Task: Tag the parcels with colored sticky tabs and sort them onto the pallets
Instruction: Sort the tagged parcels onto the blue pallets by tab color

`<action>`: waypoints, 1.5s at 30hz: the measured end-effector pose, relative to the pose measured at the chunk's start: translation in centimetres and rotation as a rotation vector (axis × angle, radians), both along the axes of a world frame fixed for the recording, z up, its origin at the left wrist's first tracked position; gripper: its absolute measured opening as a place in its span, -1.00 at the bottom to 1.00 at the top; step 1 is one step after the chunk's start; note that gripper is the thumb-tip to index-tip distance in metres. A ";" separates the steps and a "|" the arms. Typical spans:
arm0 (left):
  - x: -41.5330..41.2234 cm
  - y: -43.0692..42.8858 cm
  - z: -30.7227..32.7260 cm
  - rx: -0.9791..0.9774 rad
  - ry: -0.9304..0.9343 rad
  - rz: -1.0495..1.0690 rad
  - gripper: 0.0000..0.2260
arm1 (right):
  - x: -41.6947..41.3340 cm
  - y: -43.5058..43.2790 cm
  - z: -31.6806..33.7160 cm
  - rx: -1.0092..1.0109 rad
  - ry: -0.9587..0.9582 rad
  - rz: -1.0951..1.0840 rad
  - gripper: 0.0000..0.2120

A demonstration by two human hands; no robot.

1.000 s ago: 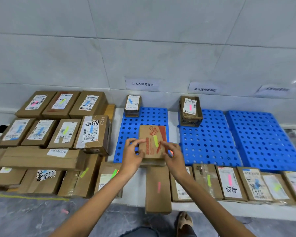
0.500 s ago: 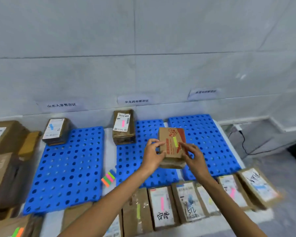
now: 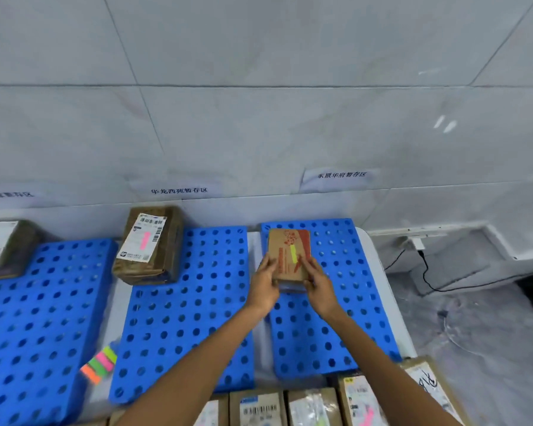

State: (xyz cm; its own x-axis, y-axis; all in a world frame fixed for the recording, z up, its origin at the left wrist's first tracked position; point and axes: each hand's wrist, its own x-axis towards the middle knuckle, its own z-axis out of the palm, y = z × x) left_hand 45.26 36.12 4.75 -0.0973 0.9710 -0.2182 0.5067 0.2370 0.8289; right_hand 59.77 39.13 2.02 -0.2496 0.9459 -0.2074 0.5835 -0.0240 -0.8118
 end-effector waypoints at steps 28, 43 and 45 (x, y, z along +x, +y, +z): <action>-34.2 -21.2 6.2 -0.003 0.125 0.251 -0.79 | -20.7 -14.3 7.2 0.197 -0.105 0.411 -0.74; -50.8 -52.1 -4.4 -0.466 0.314 0.414 -0.55 | -46.6 -45.6 2.2 -0.502 -0.043 0.596 -0.65; -51.4 -52.5 -5.6 -0.410 0.255 0.479 -0.56 | -49.1 -46.7 2.2 -0.568 -0.095 0.591 -0.54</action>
State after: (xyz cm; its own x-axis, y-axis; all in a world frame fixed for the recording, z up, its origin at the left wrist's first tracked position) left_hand -6.17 -16.34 -0.87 -0.5936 0.6517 -0.4721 0.4354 0.7534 0.4927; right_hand 10.71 -7.56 4.24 -0.6304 0.4088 -0.6599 0.6941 -0.0838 -0.7150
